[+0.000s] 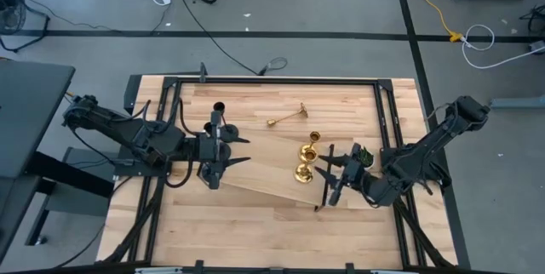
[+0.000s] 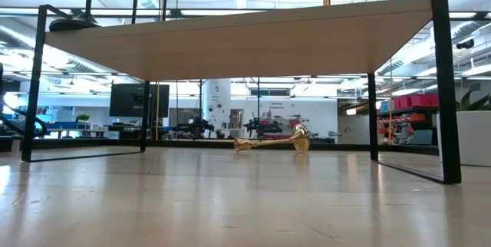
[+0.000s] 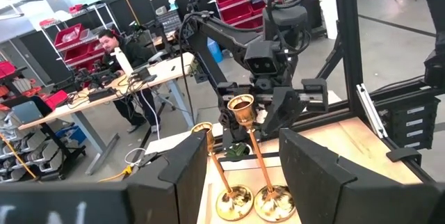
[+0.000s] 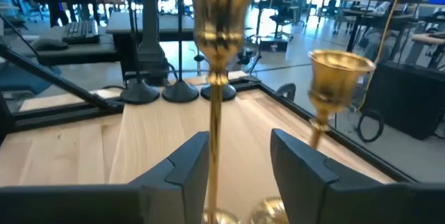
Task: Pick & Place candle stick holders
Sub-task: Put the gold candle holder on the shelf aligned with the other gold candle holder
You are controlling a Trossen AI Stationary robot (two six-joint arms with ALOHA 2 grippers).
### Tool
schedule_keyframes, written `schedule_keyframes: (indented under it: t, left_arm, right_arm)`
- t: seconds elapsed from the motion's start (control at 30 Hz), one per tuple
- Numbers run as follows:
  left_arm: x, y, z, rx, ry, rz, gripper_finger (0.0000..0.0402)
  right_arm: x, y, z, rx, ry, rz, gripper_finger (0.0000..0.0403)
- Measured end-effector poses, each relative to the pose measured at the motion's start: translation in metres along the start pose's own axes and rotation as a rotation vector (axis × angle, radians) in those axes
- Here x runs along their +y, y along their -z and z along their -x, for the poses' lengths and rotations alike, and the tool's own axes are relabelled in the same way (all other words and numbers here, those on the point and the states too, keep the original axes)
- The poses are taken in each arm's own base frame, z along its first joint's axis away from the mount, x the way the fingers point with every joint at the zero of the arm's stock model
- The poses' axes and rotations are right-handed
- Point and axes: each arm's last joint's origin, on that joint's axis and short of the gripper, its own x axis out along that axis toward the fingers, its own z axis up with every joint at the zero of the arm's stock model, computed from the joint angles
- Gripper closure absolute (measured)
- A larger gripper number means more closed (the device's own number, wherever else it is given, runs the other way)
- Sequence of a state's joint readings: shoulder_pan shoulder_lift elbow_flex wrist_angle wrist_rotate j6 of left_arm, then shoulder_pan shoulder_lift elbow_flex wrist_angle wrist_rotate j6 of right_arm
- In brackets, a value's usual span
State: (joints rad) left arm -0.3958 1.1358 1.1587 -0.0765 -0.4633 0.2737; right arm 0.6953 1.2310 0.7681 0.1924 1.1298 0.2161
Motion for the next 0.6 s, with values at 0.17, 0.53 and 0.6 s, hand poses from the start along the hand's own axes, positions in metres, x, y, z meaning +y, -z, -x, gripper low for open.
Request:
schedule_keyframes:
  t: [0.17,0.53,0.6]
  left_arm:
    - [0.000,0.000,0.000,0.000,0.000,0.000,0.0220]
    - [0.000,0.000,0.000,0.000,0.000,0.000,0.0220]
    - [0.000,0.000,0.000,0.000,0.000,0.001,0.0220]
  right_arm:
    - [-0.014,0.004,0.014,0.066,0.004,-0.032,0.0237]
    - [-0.077,0.007,0.037,0.248,0.071,-0.191,0.0273]
    - [-0.087,0.006,0.038,0.274,0.078,-0.199,0.0281]
